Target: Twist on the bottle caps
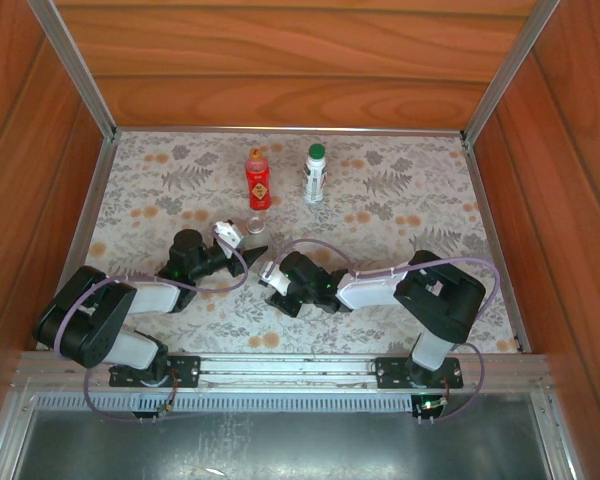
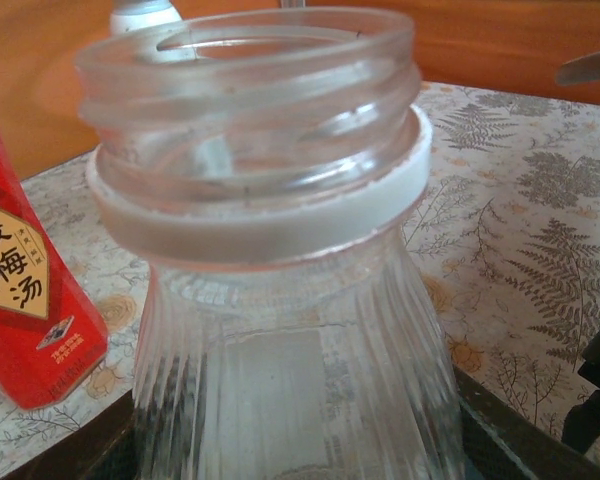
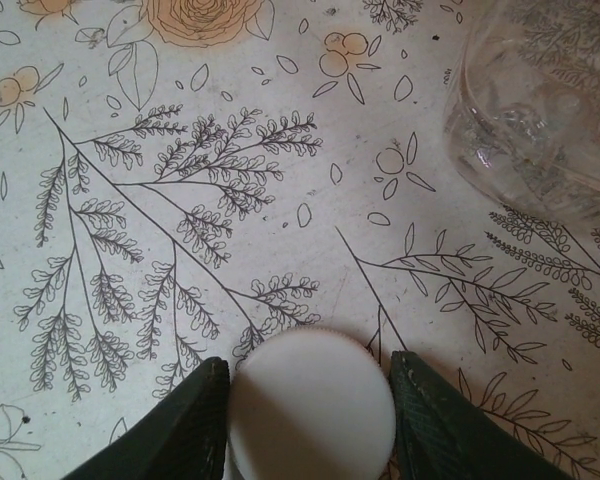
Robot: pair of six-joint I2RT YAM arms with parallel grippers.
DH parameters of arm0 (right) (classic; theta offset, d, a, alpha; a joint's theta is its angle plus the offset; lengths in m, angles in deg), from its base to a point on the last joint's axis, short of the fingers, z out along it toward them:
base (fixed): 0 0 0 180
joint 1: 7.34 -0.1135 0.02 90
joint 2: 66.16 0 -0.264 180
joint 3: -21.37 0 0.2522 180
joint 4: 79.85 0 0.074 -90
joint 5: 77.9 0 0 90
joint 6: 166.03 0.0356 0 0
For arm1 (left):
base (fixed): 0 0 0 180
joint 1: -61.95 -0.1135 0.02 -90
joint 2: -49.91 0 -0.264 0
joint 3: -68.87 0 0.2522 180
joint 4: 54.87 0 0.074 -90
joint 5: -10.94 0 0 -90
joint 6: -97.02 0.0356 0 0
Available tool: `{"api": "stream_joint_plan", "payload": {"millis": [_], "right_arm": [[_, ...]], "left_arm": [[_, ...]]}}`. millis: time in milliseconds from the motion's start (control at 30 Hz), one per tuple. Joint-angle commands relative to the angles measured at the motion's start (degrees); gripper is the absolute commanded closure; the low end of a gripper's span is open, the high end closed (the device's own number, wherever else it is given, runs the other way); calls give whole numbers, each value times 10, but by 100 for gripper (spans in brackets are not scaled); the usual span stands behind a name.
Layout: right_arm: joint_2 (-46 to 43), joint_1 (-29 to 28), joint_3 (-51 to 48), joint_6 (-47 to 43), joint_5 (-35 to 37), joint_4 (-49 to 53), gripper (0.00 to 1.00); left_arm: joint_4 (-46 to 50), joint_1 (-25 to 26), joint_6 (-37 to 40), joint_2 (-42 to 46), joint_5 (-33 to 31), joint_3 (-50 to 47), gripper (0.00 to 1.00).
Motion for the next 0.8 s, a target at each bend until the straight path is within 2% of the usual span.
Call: {"api": "stream_joint_plan", "payload": {"millis": [0, 367, 633, 767], "right_arm": [[-11, -5, -15, 16, 7, 20, 60], [-89, 23, -54, 91, 53, 32, 63], [-161, 74, -55, 150, 92, 111, 65], [-204, 92, -46, 159, 94, 147, 65]], "left_arm": [[23, -6, -10, -13, 19, 8, 50], [23, -6, -7, -30, 51, 20, 50], [24, -3, 4, -52, 106, 34, 50], [23, 10, 20, -72, 113, 41, 50]]}}
